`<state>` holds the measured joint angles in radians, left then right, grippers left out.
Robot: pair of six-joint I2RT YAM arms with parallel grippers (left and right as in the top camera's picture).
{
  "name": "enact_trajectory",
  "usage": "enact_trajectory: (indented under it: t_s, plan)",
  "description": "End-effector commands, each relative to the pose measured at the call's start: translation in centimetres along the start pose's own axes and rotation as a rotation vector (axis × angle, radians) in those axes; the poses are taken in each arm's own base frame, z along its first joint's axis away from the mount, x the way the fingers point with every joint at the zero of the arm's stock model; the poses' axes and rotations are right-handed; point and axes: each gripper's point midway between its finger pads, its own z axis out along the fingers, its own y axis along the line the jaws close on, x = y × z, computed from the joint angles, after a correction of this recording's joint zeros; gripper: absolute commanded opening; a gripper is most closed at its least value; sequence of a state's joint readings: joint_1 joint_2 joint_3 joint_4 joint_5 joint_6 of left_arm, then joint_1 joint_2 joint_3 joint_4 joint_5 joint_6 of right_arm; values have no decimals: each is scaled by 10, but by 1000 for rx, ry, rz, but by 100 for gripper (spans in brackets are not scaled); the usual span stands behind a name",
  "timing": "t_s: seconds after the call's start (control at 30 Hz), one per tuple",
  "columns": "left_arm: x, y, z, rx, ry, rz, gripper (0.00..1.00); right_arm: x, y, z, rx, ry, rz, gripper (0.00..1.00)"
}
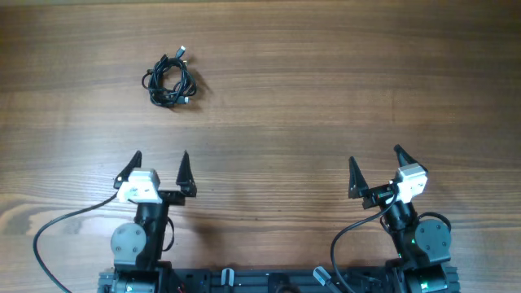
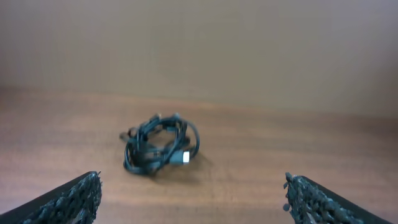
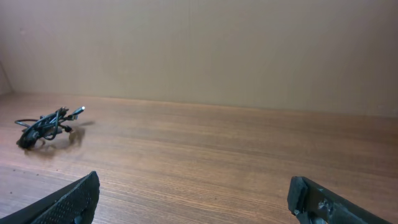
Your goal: Untangle cables
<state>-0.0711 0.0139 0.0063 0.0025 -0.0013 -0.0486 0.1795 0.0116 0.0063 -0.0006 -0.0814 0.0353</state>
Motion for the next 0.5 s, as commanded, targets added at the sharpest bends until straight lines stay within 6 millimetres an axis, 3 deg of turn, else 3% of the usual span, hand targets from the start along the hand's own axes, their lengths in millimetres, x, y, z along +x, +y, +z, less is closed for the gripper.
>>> enact_trajectory:
  t_s: [0.0,0.13,0.27,0.37,0.47]
  plan:
    - [-24,-12,-2,62,-95,17,100,-2,-3,0,18,-9,-9,100]
    - [-57,-24,-10,119,-162,17,100,-2,-3,0,18,-9,-9,100]
    - [-125,-33,-35,145,-236,-95,100,-2,-3,0,18,-9,-9,100]
    - [-160,-37,-58,140,-177,-114,100,-2,-3,0,18,-9,-9,100]
    - [-180,-40,-66,124,-84,-120,100,-2,-3,0,18,-9,-9,100]
